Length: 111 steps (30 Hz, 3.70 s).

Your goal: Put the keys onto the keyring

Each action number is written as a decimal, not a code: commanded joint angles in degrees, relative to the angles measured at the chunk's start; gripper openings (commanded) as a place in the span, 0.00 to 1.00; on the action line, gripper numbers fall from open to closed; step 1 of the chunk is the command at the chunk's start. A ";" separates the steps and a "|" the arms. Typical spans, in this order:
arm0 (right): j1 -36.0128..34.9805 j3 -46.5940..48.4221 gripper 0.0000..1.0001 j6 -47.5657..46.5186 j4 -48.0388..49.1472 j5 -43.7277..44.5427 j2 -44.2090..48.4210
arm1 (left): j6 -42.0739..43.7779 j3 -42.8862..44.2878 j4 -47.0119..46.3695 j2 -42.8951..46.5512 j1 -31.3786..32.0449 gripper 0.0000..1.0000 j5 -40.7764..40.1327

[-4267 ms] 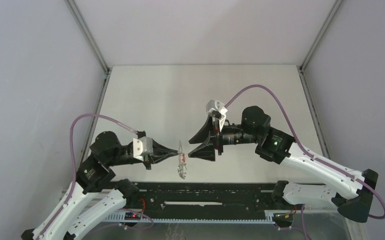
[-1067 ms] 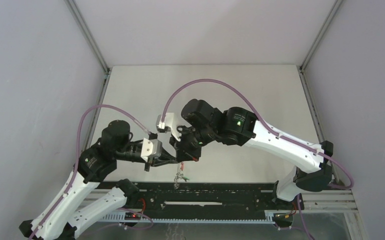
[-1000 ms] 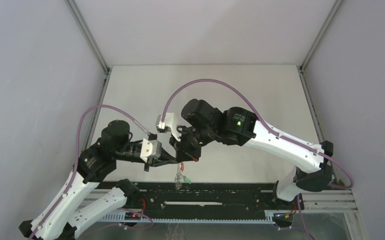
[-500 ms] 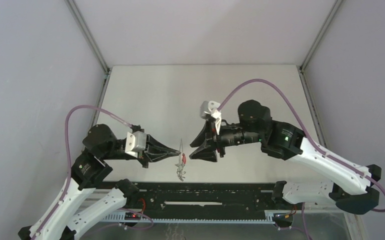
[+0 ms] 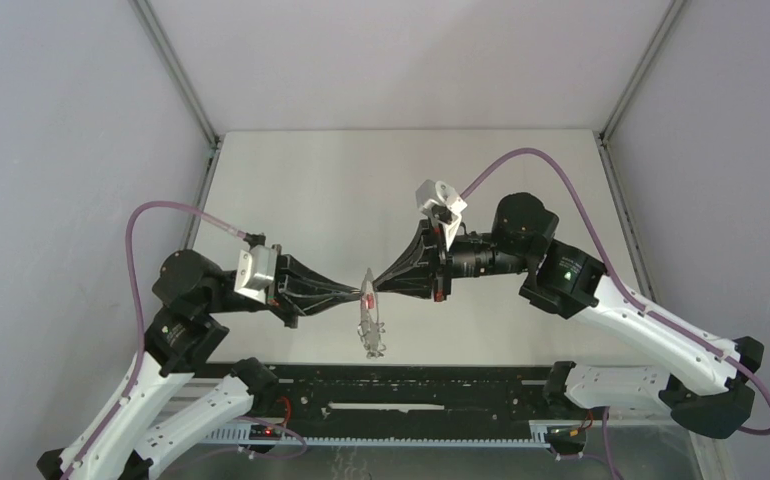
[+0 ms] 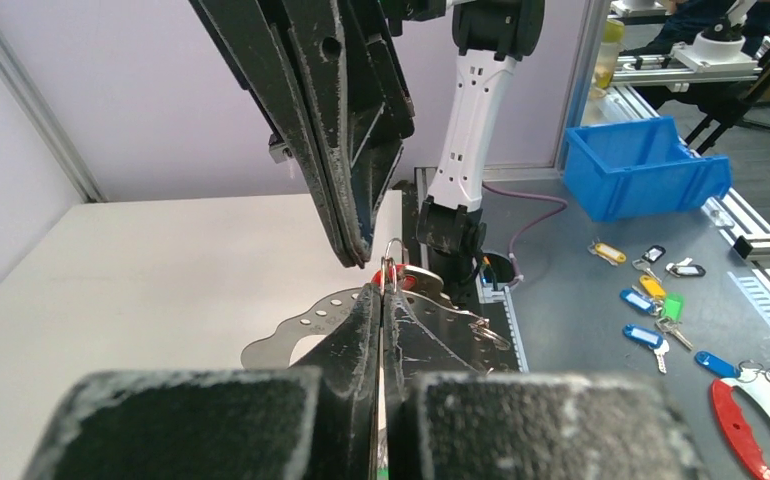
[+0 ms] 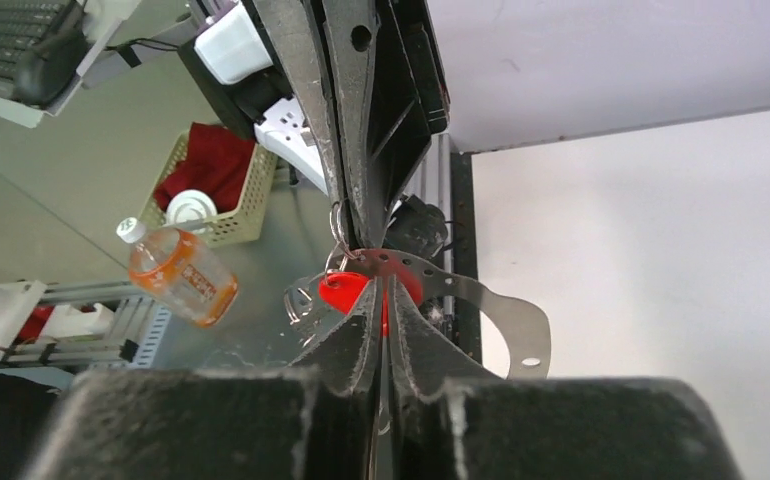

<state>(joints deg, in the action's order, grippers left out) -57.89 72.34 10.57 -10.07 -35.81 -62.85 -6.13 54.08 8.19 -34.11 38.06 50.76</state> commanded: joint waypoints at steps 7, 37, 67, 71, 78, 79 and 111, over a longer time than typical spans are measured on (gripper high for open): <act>1.19 -1.23 0.00 3.78 2.18 -3.89 0.72 | -0.80 -1.54 -4.40 1.09 -0.22 0.00 -1.60; 1.11 -1.58 0.37 9.32 8.12 -5.54 -1.27 | 4.59 -2.67 -1.29 2.16 -0.26 0.00 -5.17; 1.59 -1.62 0.00 10.25 2.15 -8.12 -2.60 | 4.49 -2.15 -2.41 2.43 -0.24 0.00 -5.14; 1.96 -2.41 0.00 11.03 2.76 -9.10 -2.68 | 4.41 -2.09 -2.69 2.53 -0.18 0.00 -4.98; 2.86 -2.86 0.00 12.13 3.41 -10.56 -2.79 | 4.30 -2.16 -3.21 2.52 -0.19 0.00 -4.79; 2.94 -2.88 0.00 12.15 3.43 -10.63 -2.85 | 4.29 -2.10 -3.18 2.51 -0.24 0.00 -4.80; -2.05 8.05 0.50 -8.52 -2.68 -2.95 -4.80 | -1.84 -2.81 -4.25 0.93 -0.19 0.00 -2.61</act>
<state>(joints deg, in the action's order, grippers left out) -59.75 78.41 3.73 -12.49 -38.46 -67.26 -6.09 52.18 7.75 -33.04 38.06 47.35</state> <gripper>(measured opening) 0.525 0.010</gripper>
